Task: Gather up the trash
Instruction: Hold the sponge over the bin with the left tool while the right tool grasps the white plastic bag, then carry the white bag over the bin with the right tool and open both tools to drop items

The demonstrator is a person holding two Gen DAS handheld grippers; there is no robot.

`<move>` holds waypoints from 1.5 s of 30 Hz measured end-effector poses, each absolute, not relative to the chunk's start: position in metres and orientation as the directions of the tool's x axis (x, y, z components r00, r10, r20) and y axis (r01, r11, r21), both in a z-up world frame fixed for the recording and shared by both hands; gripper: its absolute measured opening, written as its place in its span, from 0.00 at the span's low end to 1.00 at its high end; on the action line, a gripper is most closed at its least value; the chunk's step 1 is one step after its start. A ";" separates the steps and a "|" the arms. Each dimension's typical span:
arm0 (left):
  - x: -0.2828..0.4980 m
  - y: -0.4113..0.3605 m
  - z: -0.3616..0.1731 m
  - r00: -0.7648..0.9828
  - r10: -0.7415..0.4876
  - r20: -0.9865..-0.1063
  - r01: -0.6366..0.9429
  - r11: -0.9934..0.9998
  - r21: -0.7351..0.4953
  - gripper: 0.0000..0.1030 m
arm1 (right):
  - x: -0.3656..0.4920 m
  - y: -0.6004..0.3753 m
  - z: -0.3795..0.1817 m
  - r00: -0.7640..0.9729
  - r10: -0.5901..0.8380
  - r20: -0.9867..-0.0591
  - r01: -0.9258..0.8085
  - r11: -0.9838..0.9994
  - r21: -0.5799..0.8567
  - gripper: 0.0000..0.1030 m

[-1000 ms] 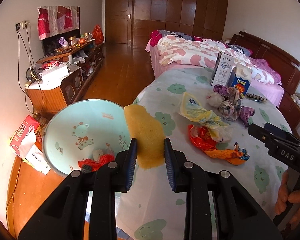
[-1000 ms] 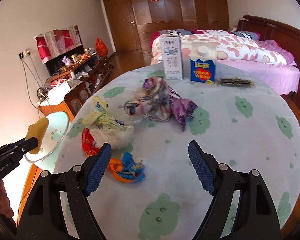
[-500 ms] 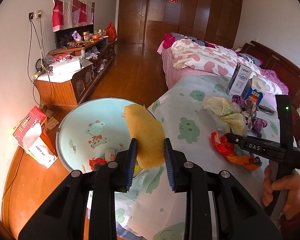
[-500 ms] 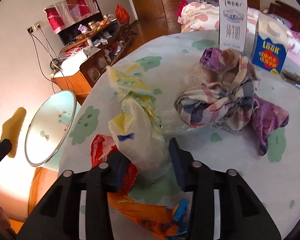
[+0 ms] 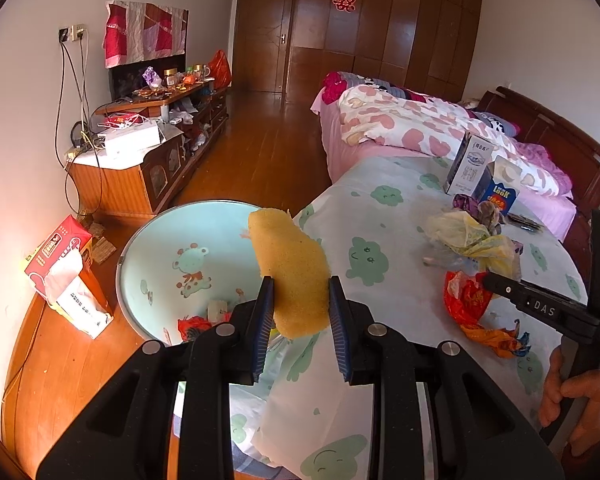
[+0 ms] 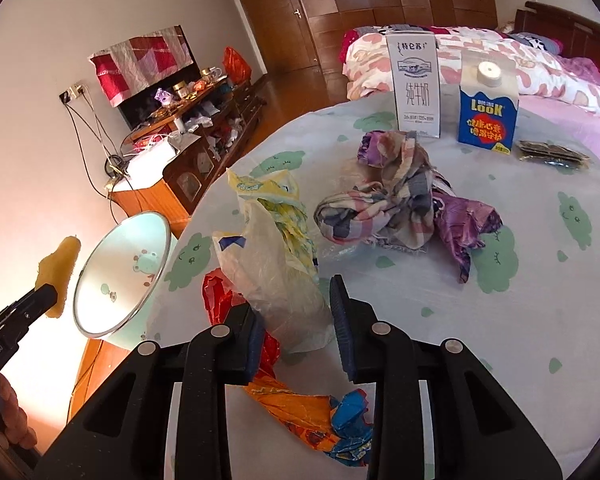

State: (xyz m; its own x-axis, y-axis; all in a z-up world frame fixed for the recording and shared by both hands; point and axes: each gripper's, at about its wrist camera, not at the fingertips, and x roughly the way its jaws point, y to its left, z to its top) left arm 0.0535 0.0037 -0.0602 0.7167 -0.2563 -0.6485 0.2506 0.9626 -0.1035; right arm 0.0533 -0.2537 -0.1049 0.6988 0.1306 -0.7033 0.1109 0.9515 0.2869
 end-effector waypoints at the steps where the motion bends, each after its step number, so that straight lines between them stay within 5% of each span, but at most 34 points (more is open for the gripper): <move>1: 0.053 0.004 -0.060 0.718 -0.256 -0.647 0.250 0.963 -0.104 0.26 | 0.049 -0.257 -0.106 0.698 0.125 -0.705 0.122 0.950 0.289 0.31; 5: 0.054 0.004 -0.062 0.713 -0.257 -0.653 0.246 0.963 -0.111 0.27 | 0.036 -0.268 -0.111 0.687 0.122 -0.716 0.161 0.936 0.314 0.31; 17: 0.057 0.007 -0.065 0.709 -0.249 -0.659 0.236 0.965 -0.112 0.27 | 0.034 -0.278 -0.111 0.714 0.061 -0.698 0.201 0.937 0.287 0.53; 22: 0.056 0.008 -0.063 0.712 -0.243 -0.659 0.232 0.967 -0.106 0.27 | 0.036 -0.280 -0.109 0.720 0.067 -0.691 0.183 0.942 0.282 0.15; 35: 0.060 0.021 -0.060 0.721 -0.223 -0.657 0.196 0.974 -0.116 0.27 | 0.013 -0.268 -0.054 0.844 -0.061 -0.533 0.206 0.954 0.216 0.12; 45: 0.067 0.037 -0.055 0.730 -0.185 -0.658 0.150 0.982 -0.110 0.27 | 0.029 -0.228 -0.036 0.869 0.026 -0.494 0.091 0.973 0.212 0.12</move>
State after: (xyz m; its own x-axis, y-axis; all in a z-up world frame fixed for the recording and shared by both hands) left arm 0.0667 0.0370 -0.0555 0.7298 -0.1853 -0.6580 0.1504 0.9825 -0.1098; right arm 0.0290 -0.2281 -0.0359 0.8692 0.0262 -0.4938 0.0912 0.9729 0.2123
